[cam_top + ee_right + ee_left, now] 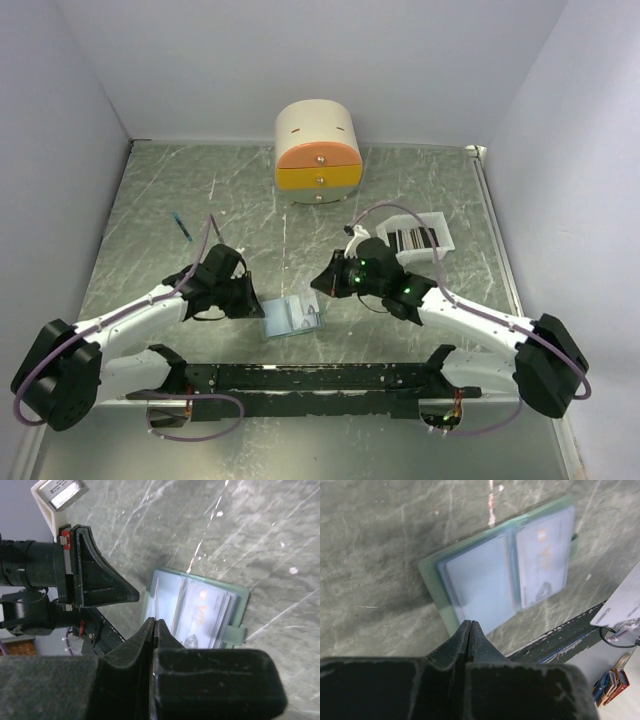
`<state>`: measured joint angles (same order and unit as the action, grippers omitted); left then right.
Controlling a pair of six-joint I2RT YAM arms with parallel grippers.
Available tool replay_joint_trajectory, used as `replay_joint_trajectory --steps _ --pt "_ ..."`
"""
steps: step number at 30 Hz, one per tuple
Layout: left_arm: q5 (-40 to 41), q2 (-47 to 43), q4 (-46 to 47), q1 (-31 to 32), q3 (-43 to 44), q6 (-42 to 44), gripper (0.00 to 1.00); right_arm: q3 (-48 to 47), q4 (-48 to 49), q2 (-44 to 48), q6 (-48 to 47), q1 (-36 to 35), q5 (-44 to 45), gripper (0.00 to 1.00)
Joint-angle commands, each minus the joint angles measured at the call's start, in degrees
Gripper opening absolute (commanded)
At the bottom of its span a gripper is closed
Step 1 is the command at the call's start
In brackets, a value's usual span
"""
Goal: Put the credit cards into the card holder
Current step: Insert the credit card into the card holder.
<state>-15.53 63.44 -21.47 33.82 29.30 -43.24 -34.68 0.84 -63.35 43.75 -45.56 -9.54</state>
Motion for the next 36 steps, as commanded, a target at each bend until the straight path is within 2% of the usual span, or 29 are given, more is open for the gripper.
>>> replay_joint_trajectory --steps 1,8,17,36 --pt "-1.75 2.26 5.86 -0.29 -2.05 -1.56 0.07 1.22 8.99 -3.77 4.4 -3.17 -0.29 0.0" --pt "-1.14 4.84 6.83 -0.25 -3.19 -0.79 0.08 1.77 14.13 -10.44 5.42 -5.91 0.33 0.0" --pt "1.18 6.34 6.2 -0.27 -4.32 -1.4 0.09 1.99 14.82 -14.64 4.71 -6.16 1.99 0.0" --pt "2.4 7.49 5.56 -0.25 -4.01 -1.48 0.1 0.24 6.97 -16.98 12.98 -6.12 8.61 0.0"
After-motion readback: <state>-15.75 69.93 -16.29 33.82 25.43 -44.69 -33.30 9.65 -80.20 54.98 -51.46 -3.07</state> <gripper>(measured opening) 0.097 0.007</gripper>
